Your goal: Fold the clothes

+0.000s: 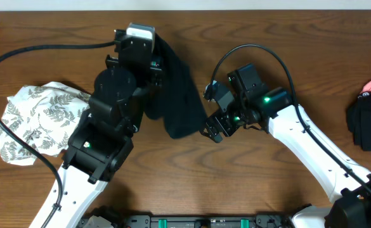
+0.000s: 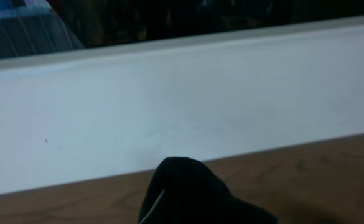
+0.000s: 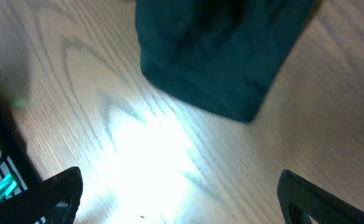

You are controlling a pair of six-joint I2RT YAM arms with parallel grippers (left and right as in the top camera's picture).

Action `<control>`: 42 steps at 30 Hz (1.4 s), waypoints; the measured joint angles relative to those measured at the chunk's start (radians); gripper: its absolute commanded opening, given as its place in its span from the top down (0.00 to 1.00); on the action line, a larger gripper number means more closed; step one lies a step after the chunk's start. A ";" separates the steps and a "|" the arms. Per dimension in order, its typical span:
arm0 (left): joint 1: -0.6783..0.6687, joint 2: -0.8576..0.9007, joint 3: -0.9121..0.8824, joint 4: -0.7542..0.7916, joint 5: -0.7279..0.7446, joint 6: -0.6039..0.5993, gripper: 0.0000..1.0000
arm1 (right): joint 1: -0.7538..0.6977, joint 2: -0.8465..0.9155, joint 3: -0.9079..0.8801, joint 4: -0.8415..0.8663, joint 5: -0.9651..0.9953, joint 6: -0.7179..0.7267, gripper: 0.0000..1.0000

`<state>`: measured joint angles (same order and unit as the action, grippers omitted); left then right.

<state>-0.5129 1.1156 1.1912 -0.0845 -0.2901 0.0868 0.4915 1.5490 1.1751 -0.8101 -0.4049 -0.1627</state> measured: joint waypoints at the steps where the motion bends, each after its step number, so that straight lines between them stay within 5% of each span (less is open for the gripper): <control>1: 0.000 0.003 0.006 0.010 -0.002 0.003 0.94 | 0.000 0.000 0.000 0.004 0.000 0.001 0.01; 10: 0.000 0.024 0.021 0.050 -0.005 0.019 0.94 | 0.006 0.000 -0.001 0.129 -0.097 0.028 0.01; 18: 0.000 0.046 0.022 0.084 -0.005 0.019 0.94 | 0.079 0.002 -0.003 0.416 -0.097 0.210 0.04; 21: 0.000 0.047 0.040 0.086 -0.005 0.020 0.94 | 0.129 0.014 -0.003 0.480 -0.063 0.257 0.24; 26: 0.000 0.047 0.076 0.089 -0.017 0.030 0.94 | 0.185 0.066 -0.003 0.474 0.005 0.321 0.82; 29: 0.000 0.047 0.088 0.089 -0.032 0.045 0.94 | 0.187 0.097 -0.004 0.475 0.048 0.341 0.98; 42: 0.000 0.047 0.096 0.081 -0.051 0.053 0.94 | 0.032 0.101 -0.005 0.470 0.087 0.366 0.97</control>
<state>-0.5129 1.1622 1.2873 -0.0036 -0.3408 0.1402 0.5236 1.6501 1.1698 -0.3401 -0.3180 0.2031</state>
